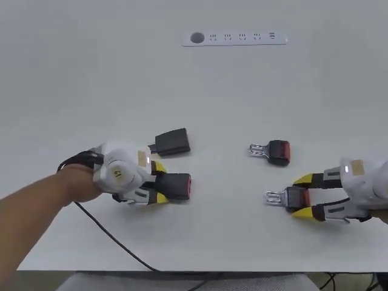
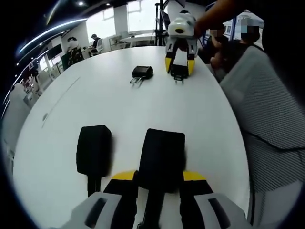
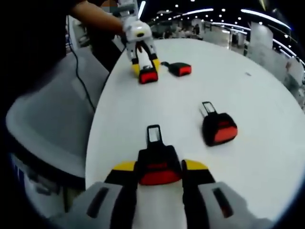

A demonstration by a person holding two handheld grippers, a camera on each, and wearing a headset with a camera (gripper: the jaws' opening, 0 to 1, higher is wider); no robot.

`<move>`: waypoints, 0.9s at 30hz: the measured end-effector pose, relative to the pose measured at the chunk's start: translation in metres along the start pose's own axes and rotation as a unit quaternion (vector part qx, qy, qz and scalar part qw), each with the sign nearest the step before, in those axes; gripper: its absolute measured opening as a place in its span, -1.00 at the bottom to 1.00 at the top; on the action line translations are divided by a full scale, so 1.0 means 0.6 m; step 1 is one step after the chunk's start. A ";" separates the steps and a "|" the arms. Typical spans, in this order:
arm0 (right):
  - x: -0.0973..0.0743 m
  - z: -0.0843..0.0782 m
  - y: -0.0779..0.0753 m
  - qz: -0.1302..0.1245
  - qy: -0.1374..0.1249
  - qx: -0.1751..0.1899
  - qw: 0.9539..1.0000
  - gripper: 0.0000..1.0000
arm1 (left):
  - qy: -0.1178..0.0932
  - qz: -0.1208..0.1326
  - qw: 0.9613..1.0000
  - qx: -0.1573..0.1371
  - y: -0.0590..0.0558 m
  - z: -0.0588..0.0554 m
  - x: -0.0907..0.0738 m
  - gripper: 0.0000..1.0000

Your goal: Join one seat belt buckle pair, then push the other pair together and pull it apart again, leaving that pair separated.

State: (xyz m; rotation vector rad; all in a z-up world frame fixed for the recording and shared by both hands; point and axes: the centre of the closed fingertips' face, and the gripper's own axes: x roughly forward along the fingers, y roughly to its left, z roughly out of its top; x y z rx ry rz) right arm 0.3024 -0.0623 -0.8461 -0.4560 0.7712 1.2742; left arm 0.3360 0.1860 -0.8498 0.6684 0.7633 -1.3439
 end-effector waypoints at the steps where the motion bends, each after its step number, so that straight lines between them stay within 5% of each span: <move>1: 0.001 0.003 0.001 -0.004 -0.005 0.006 1.000 -0.26 | -0.004 0.001 1.000 -0.005 -0.002 0.000 0.000 -0.30; 9: 0.006 0.011 0.007 0.001 -0.012 0.000 1.000 -0.27 | -0.035 0.009 0.999 -0.024 -0.017 -0.003 -0.003 -0.30; 27: 0.050 0.063 0.017 0.009 -0.048 0.006 0.999 -0.27 | -0.046 0.006 0.998 -0.035 -0.016 -0.003 -0.001 -0.30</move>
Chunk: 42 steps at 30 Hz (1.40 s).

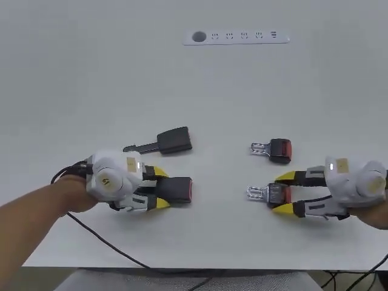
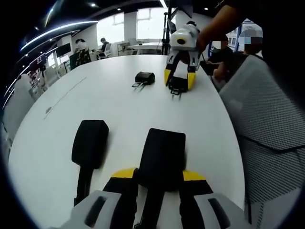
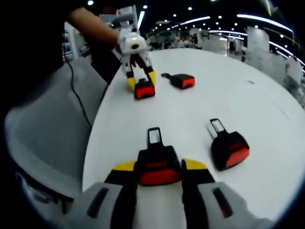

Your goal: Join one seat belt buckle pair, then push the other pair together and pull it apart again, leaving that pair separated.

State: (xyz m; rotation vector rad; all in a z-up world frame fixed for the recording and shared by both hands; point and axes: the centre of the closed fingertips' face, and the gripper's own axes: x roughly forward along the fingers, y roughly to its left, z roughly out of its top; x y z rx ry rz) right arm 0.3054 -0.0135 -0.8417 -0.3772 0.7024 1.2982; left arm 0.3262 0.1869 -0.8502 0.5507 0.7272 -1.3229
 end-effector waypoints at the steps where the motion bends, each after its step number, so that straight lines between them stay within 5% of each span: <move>1: 0.004 0.005 0.000 0.000 -0.003 -0.002 1.000 -0.27 | 0.000 0.000 1.000 0.000 0.000 0.000 0.000 -0.30; 23: 0.142 0.101 0.026 0.014 -0.023 -0.012 1.000 -0.28 | 0.017 -0.004 1.000 0.013 -0.002 0.001 0.001 -0.31; 42: 0.169 0.127 0.037 0.021 -0.011 -0.011 1.000 -0.29 | 0.044 -0.020 0.998 0.048 -0.004 0.001 0.007 -0.32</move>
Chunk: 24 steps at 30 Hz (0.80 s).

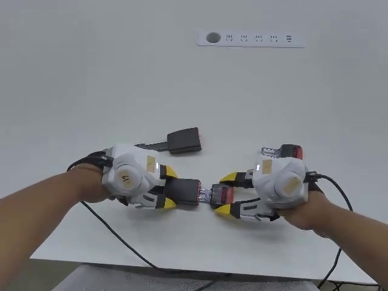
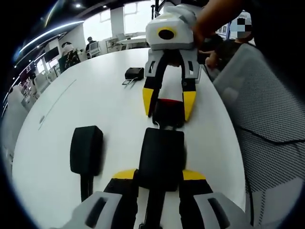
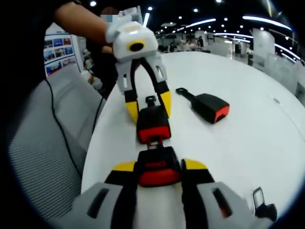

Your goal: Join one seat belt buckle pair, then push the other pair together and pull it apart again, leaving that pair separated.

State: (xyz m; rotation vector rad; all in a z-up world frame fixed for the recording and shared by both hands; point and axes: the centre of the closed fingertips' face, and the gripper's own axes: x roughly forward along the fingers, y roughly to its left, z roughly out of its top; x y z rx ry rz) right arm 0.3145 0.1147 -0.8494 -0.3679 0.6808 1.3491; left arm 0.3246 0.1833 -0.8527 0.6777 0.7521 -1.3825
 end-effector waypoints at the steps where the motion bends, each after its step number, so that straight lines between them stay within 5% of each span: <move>1: 0.000 0.001 -0.001 0.000 0.000 0.002 1.000 -0.29 | 0.000 0.000 1.000 0.001 0.000 0.000 0.000 -0.32; 13: 0.018 0.013 0.003 0.001 0.008 0.012 1.000 -0.29 | 0.016 -0.002 1.000 0.005 -0.002 0.001 -0.002 -0.33; 24: 0.021 0.014 -0.004 -0.005 0.014 0.013 1.000 -0.29 | 0.010 -0.002 1.000 0.006 0.001 0.002 -0.004 -0.33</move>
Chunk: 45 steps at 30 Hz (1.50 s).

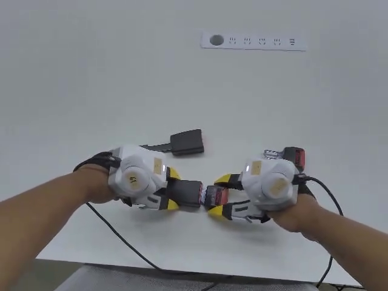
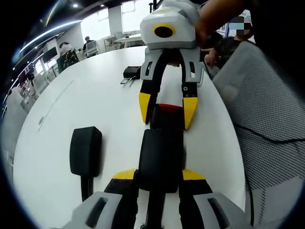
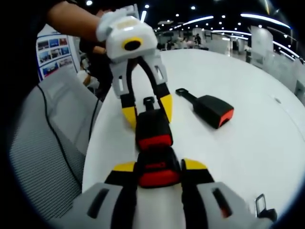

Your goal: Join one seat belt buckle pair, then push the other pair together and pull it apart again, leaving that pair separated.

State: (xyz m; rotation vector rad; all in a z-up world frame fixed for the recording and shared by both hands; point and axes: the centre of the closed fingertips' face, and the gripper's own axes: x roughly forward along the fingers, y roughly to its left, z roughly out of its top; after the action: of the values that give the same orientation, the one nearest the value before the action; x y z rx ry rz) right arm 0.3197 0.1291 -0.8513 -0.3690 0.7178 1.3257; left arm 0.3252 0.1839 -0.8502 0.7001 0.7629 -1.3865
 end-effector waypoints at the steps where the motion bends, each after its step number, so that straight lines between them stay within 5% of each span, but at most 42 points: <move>1: 0.000 0.000 -0.002 0.000 0.001 0.002 1.000 -0.29 | -0.001 0.000 1.000 -0.001 0.000 0.000 0.000 -0.33; 21: -0.004 0.000 0.004 -0.005 0.010 -0.017 1.000 -0.29 | -0.024 0.013 0.999 -0.029 0.000 -0.003 -0.002 -0.32; 45: -0.007 -0.001 0.004 -0.016 -0.011 -0.035 0.999 -0.30 | -0.058 0.015 0.997 -0.042 -0.002 -0.005 -0.003 -0.33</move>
State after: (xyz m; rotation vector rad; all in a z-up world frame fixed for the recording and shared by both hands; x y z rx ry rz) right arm 0.3168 0.1261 -0.8489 -0.4187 0.6460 1.3256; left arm 0.3238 0.1873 -0.8502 0.5580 0.7127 -1.3479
